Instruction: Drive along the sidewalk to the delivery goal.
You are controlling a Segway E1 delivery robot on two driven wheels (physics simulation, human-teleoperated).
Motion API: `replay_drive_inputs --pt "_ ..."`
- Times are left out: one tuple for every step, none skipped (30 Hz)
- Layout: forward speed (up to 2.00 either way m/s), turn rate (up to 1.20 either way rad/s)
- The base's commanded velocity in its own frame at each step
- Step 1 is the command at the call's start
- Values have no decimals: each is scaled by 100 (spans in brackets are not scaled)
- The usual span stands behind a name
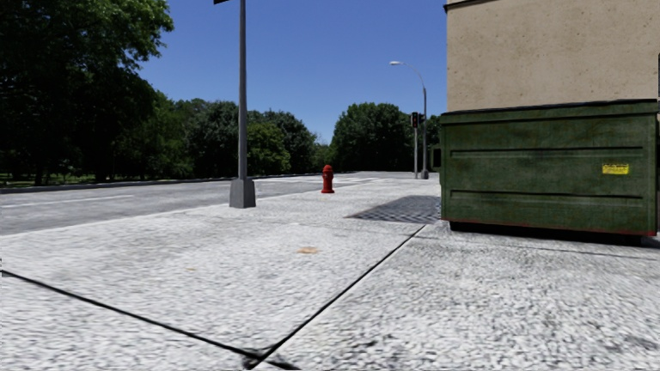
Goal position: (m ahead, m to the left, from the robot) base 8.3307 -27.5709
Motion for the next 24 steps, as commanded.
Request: replay_drive_inputs --pt "200 0" --pt "200 0" --pt "200 0" --pt "200 0" --pt "200 0" --pt "200 0" --pt "200 0" --pt "200 0" --pt "200 0" --pt "200 0" --pt "200 0" --pt "200 0" --pt "200 0" --pt "200 0" --pt "200 0" --pt "200 0" --pt "200 0" --pt "200 0" --pt "200 0" --pt "200 0" --pt "200 0" --pt "200 0" --pt "200 0" --pt "200 0"
